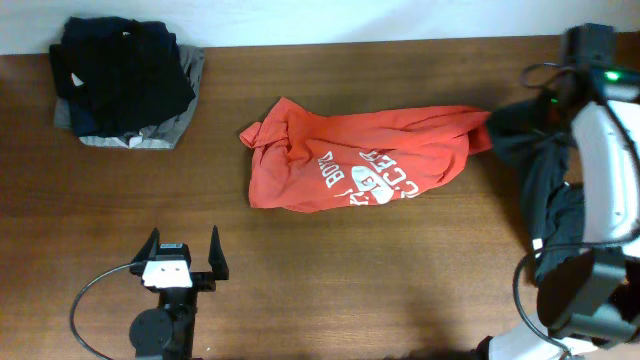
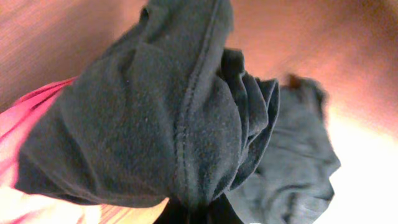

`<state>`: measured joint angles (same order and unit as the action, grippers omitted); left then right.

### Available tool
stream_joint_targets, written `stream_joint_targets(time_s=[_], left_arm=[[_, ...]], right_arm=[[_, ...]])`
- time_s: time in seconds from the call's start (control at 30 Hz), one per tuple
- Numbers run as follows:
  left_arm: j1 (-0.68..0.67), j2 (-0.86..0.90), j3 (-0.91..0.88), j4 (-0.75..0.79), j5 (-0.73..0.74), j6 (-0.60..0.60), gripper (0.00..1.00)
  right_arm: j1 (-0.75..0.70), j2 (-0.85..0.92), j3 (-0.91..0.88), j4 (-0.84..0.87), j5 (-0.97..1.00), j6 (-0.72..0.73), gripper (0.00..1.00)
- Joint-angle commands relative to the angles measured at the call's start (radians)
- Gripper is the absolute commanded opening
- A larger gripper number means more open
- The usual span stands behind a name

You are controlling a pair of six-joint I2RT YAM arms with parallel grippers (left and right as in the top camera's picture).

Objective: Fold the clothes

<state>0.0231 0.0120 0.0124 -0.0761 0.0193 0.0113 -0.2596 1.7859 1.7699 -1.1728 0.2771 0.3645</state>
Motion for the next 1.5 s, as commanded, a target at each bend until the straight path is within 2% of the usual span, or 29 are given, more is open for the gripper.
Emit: stream_joint_targets(time_s=[0.0,0.07,0.17,0.2,0.27,0.3,0.47,0.57,0.9,1.23,1.47], left_arm=[[0.007,-0.006,-0.003,-0.004,0.011,0.019,0.99],[0.007,-0.006,-0.003,-0.004,0.011,0.019,0.99],[0.007,-0.006,-0.003,-0.004,0.011,0.019,0.99],[0.007,-0.006,-0.003,-0.004,0.012,0.019,0.99],[0.007,-0.006,-0.003,-0.004,0.011,0.019,0.99],[0.007,-0.006,-0.003,-0.004,0.011,0.019,0.99],[0.007,-0.006,-0.003,-0.004,0.011,0.019,0.99],[0.007,-0.006,-0.003,-0.004,0.011,0.019,0.99],[0.007,-0.006,-0.003,-0.004,0.011,0.019,0.99],[0.007,-0.006,-0.003,-0.004,0.011,0.019,0.99],[0.007,-0.006,-0.003,-0.004,0.011,0.019,0.99]], right_arm=[[-0.104,-0.034,0.02,-0.006,0.084,0.045,0.04],[-0.164,-0.031,0.02,-0.006,0.08,0.045,0.07],[-0.243,-0.028,0.02,-0.01,0.072,0.045,0.18],[-0.265,-0.028,0.02,-0.009,0.055,0.045,0.28],[-0.296,-0.028,0.02,-0.012,0.002,0.043,0.86],[-0.308,-0.028,0.02,-0.014,-0.039,0.035,0.99],[-0.32,-0.028,0.02,-0.008,-0.382,-0.106,0.98],[-0.293,-0.027,0.018,0.003,-0.517,-0.151,0.99],[-0.135,0.053,0.003,0.131,-0.532,-0.135,0.99],[-0.08,0.273,0.003,0.354,-0.539,0.122,0.99],[-0.08,0.356,0.003,0.449,-0.554,0.19,0.99]])
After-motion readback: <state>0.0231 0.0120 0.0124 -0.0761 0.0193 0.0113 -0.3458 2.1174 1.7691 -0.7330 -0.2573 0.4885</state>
